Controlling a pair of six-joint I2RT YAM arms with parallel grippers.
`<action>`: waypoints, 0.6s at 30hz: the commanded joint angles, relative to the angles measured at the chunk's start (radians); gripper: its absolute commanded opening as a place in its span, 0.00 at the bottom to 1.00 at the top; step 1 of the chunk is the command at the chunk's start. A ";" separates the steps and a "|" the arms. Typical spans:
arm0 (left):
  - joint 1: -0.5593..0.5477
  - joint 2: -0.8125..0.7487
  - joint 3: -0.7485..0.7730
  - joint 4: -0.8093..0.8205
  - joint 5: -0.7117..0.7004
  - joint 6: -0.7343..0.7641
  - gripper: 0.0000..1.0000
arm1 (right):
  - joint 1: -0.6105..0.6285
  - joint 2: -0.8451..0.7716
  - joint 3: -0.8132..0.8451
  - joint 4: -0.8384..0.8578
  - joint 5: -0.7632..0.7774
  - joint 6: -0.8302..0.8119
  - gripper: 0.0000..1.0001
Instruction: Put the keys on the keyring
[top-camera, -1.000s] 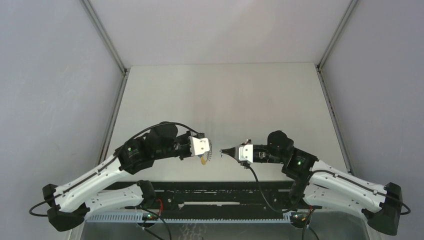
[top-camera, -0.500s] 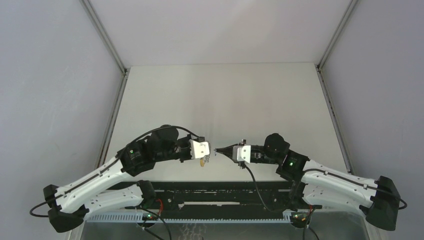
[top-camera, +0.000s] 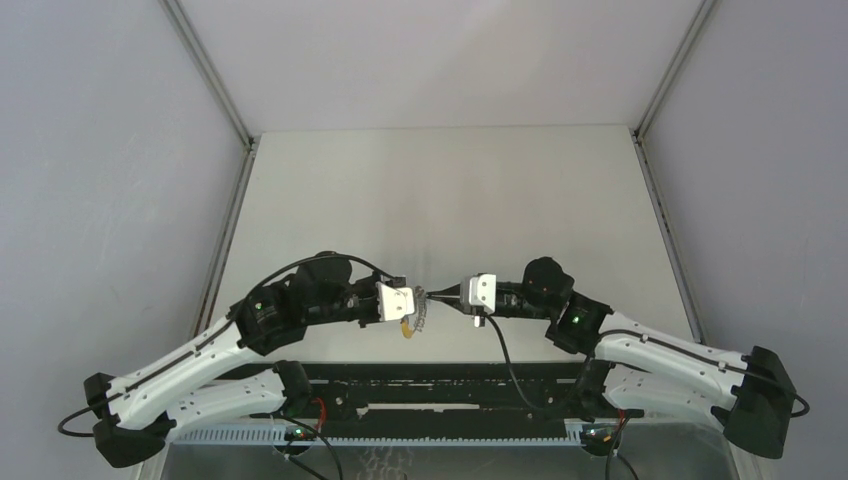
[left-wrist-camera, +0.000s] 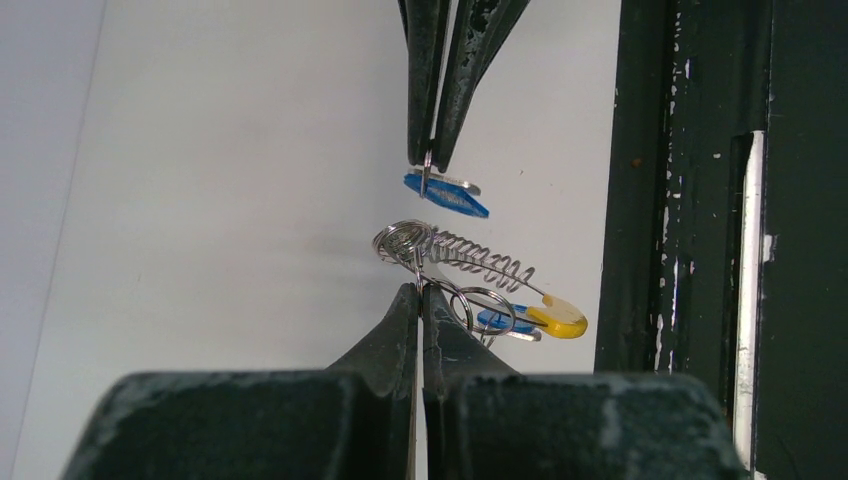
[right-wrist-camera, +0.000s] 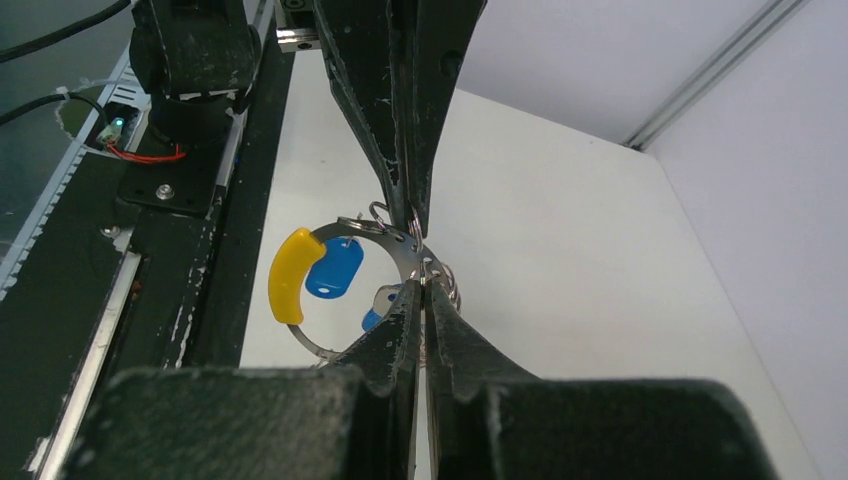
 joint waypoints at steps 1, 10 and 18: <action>-0.004 -0.015 -0.021 0.058 0.028 0.015 0.00 | 0.003 0.022 0.076 -0.033 -0.021 0.019 0.00; -0.004 -0.001 -0.024 0.057 0.026 0.023 0.00 | 0.041 0.037 0.094 -0.079 0.031 -0.064 0.00; -0.004 0.015 -0.022 0.052 0.025 0.022 0.00 | 0.067 0.041 0.099 -0.084 0.064 -0.106 0.00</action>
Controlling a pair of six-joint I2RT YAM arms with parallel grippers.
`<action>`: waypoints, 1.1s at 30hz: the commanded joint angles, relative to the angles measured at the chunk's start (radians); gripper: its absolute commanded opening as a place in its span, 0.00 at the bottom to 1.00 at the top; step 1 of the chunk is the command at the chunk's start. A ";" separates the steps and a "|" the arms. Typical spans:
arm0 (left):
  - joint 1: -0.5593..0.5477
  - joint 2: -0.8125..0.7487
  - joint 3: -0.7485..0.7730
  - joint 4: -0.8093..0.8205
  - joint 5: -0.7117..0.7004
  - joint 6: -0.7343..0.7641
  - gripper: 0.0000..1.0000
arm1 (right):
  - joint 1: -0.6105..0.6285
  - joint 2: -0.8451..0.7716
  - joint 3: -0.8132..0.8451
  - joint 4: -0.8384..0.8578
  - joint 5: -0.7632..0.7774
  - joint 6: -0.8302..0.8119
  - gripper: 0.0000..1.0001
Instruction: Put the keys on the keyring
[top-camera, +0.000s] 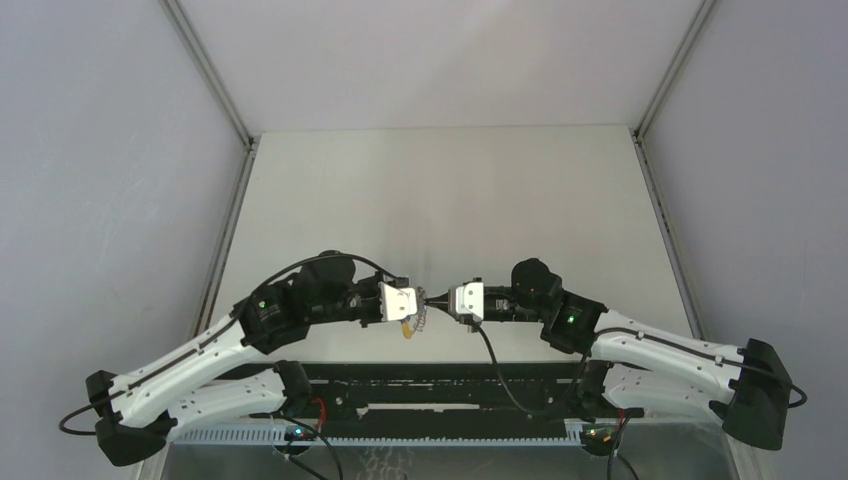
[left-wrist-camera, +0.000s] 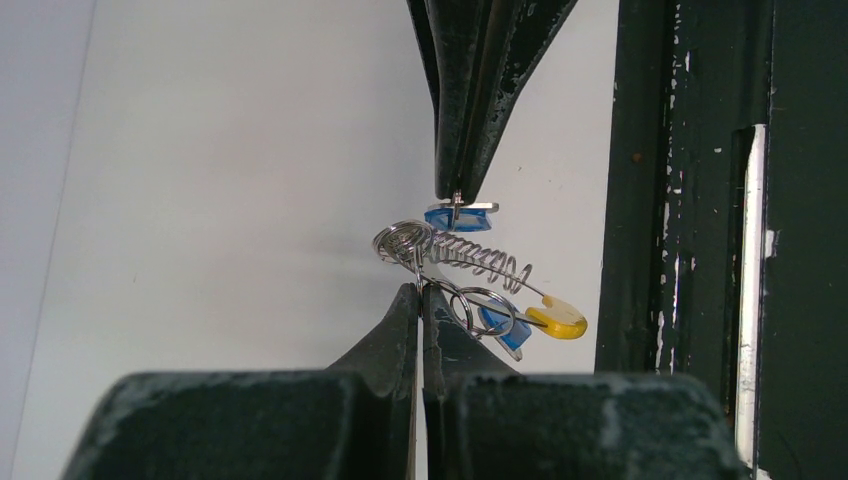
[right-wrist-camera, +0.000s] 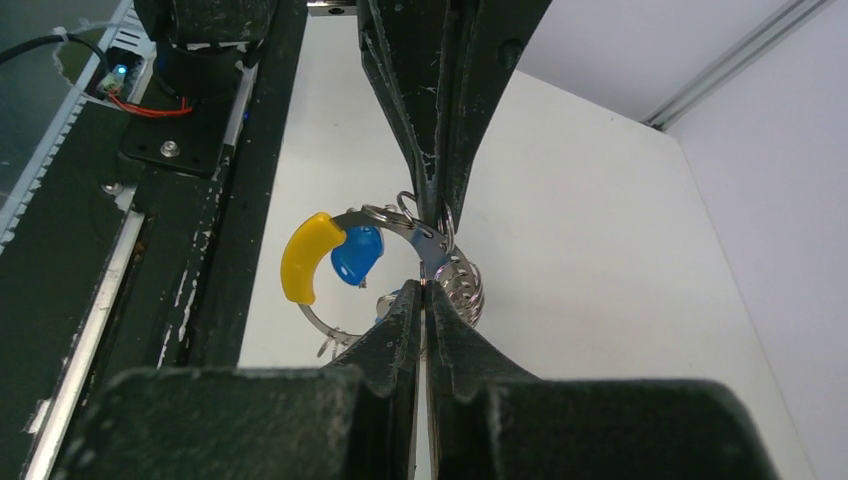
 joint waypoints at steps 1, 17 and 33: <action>-0.004 0.004 -0.022 0.051 0.021 0.012 0.00 | 0.020 -0.005 0.051 0.023 0.034 -0.046 0.00; -0.004 0.011 -0.020 0.044 0.027 0.012 0.00 | 0.049 -0.009 0.050 0.031 0.100 -0.073 0.00; -0.004 0.011 -0.021 0.042 0.030 0.013 0.00 | 0.060 0.016 0.078 0.008 0.104 -0.074 0.00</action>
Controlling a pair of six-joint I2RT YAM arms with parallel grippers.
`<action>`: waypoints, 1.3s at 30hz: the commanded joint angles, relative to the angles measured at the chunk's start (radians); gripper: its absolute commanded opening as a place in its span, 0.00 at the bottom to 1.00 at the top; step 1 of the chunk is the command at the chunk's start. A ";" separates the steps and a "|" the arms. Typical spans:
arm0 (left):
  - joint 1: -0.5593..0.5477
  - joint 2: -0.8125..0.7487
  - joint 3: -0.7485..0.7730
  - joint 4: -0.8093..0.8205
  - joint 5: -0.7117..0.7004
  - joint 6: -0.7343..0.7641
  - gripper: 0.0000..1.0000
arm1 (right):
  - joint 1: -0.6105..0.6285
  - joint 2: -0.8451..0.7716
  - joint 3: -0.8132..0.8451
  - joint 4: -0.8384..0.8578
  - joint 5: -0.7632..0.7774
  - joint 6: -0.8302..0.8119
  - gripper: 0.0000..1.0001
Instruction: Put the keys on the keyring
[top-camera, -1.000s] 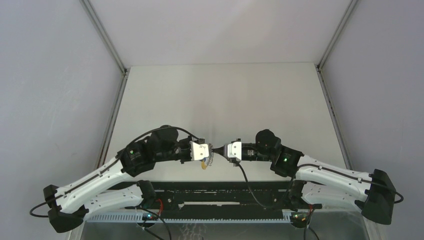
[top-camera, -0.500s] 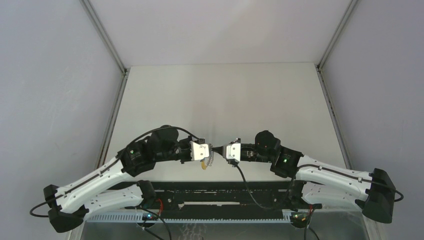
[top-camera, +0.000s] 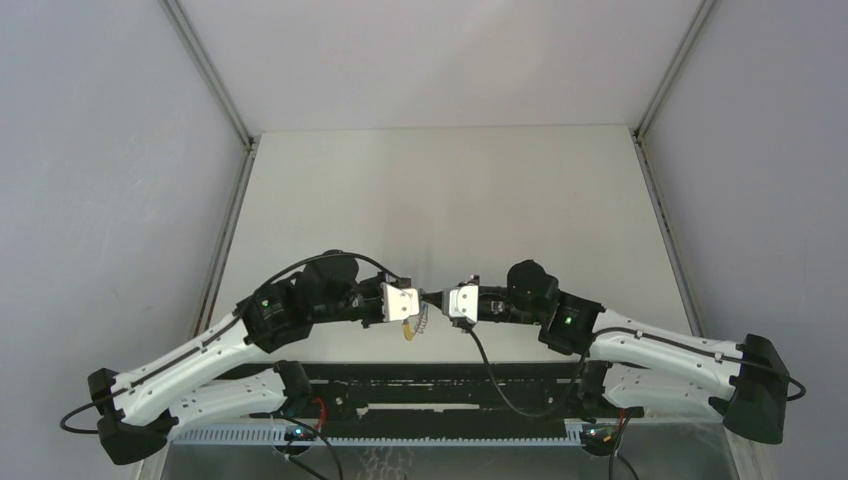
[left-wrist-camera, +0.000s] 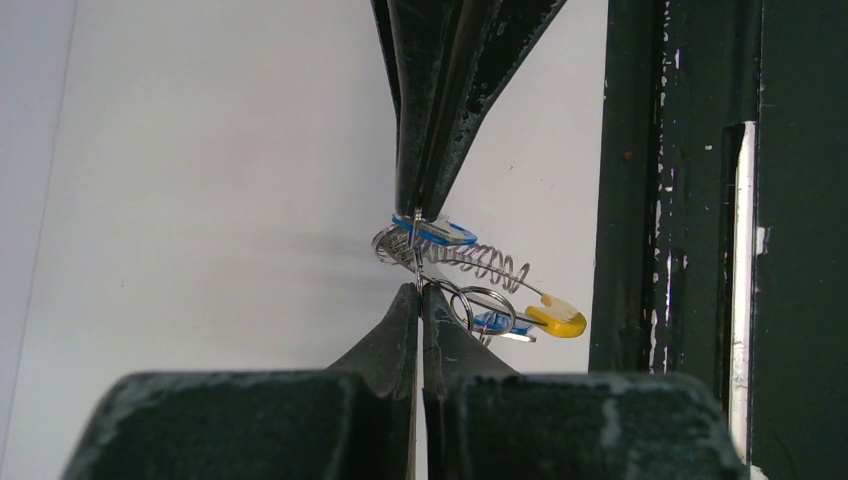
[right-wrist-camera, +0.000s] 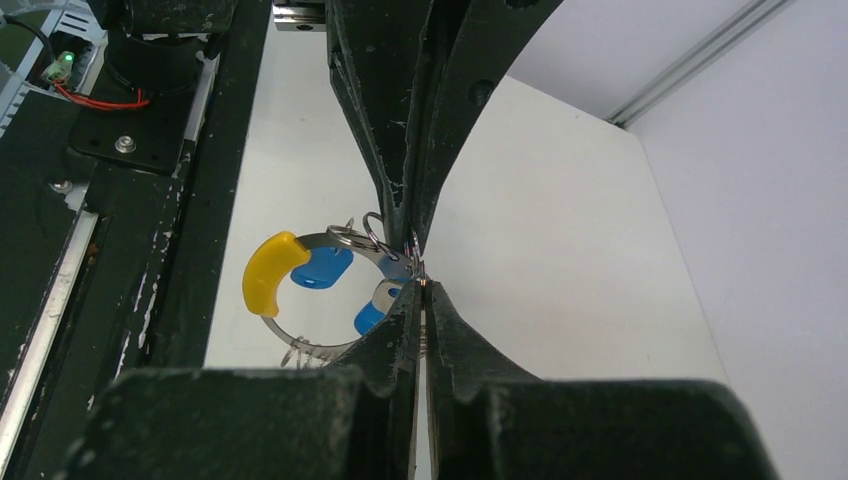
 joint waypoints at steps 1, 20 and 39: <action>-0.004 -0.010 -0.020 0.043 0.017 0.012 0.00 | 0.011 0.007 0.059 0.011 -0.003 -0.011 0.00; -0.004 -0.006 -0.020 0.039 0.001 0.010 0.00 | 0.016 -0.023 0.071 -0.053 0.013 -0.016 0.00; -0.004 -0.003 -0.019 0.039 0.017 0.010 0.00 | 0.019 0.001 0.084 -0.036 0.010 -0.002 0.00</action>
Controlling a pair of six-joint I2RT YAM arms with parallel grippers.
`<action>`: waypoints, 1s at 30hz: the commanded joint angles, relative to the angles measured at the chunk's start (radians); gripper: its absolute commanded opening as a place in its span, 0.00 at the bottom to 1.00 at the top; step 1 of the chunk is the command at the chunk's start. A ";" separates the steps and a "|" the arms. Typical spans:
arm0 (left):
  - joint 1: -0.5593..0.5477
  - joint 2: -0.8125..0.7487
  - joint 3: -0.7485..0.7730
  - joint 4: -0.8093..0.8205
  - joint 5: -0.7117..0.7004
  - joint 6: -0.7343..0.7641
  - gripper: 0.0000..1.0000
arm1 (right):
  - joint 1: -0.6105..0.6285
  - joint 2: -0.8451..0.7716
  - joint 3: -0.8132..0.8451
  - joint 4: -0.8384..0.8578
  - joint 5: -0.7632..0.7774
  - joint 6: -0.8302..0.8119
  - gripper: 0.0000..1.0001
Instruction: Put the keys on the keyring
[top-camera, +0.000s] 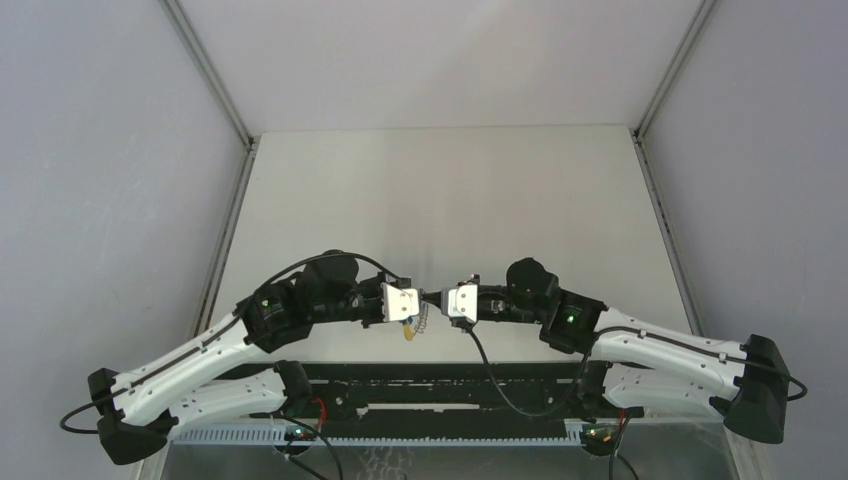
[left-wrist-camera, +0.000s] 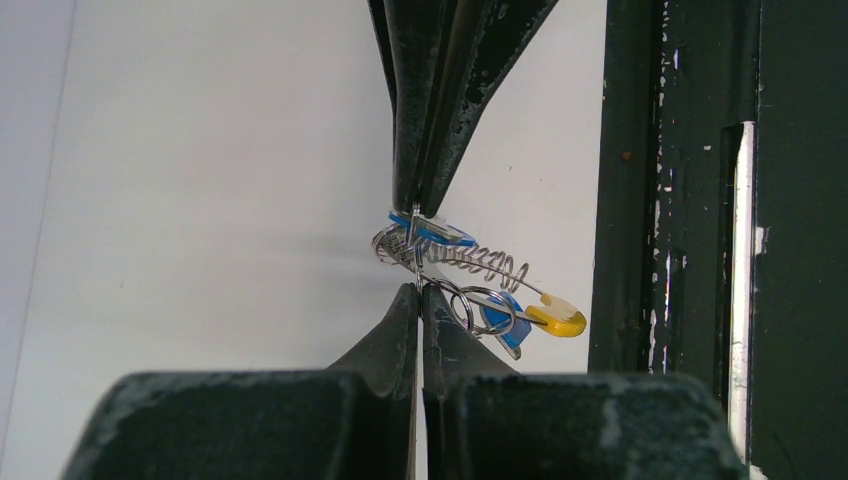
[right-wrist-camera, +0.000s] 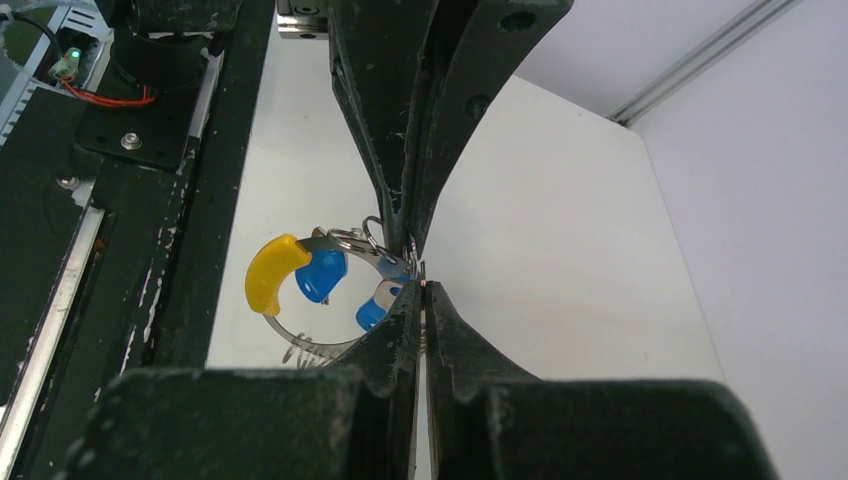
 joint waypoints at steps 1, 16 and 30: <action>-0.004 -0.003 -0.018 0.039 0.016 0.010 0.00 | 0.012 0.001 0.046 0.028 0.006 0.008 0.00; -0.004 -0.002 -0.017 0.039 0.006 0.009 0.00 | 0.018 0.001 0.073 -0.036 0.004 -0.001 0.00; -0.004 -0.006 -0.017 0.037 0.007 0.007 0.00 | 0.031 0.018 0.094 -0.053 0.050 -0.004 0.00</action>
